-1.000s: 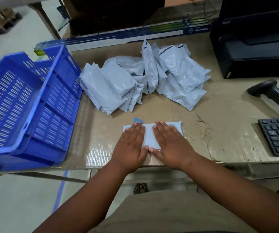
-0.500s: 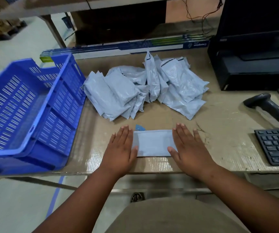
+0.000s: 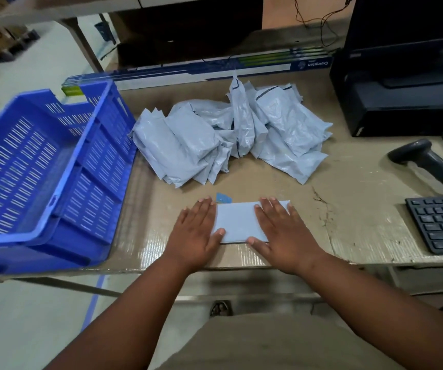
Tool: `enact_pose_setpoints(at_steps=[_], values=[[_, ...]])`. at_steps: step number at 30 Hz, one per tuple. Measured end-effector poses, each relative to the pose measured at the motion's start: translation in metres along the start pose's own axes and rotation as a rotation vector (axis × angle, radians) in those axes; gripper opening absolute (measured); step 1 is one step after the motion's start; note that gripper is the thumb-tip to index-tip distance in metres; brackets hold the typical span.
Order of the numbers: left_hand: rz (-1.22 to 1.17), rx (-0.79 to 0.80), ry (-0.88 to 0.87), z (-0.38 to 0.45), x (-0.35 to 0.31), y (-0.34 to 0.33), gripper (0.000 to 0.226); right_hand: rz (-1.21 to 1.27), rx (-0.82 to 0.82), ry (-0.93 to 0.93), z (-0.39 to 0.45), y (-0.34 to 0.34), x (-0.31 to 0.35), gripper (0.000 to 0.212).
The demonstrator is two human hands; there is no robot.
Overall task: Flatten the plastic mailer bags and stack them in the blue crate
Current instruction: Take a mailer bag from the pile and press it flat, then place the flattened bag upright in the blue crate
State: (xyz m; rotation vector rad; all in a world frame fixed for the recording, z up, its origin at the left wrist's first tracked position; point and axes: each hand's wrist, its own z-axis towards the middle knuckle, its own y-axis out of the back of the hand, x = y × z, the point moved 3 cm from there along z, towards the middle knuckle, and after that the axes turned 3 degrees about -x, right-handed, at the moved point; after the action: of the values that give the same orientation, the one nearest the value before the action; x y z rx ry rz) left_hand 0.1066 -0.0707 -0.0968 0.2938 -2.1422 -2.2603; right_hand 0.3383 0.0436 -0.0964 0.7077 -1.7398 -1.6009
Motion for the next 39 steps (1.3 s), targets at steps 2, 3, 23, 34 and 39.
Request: enact_pose_setpoints(at_steps=[2, 3, 23, 34, 39], values=[[0.0, 0.067, 0.033, -0.001, 0.008, 0.003, 0.081, 0.015, 0.009, -0.056, -0.005, 0.001, -0.006, 0.099], [-0.009, 0.1, 0.047, -0.001, 0.009, 0.005, 0.083, 0.022, 0.008, -0.071, -0.008, 0.001, -0.01, 0.102], [-0.002, 0.51, 0.134, 0.1, -0.056, 0.081, 0.055, 0.133, -0.3, 0.123, -0.051, 0.04, 0.0, 0.048], [-0.139, 0.339, 0.325, 0.085, -0.049, 0.153, 0.021, 0.265, -0.385, 0.236, -0.029, 0.078, 0.026, 0.025], [-0.003, 0.197, 0.381, 0.064, -0.024, 0.227, 0.018, 0.316, -0.395, 0.323, 0.005, 0.107, 0.071, 0.041]])
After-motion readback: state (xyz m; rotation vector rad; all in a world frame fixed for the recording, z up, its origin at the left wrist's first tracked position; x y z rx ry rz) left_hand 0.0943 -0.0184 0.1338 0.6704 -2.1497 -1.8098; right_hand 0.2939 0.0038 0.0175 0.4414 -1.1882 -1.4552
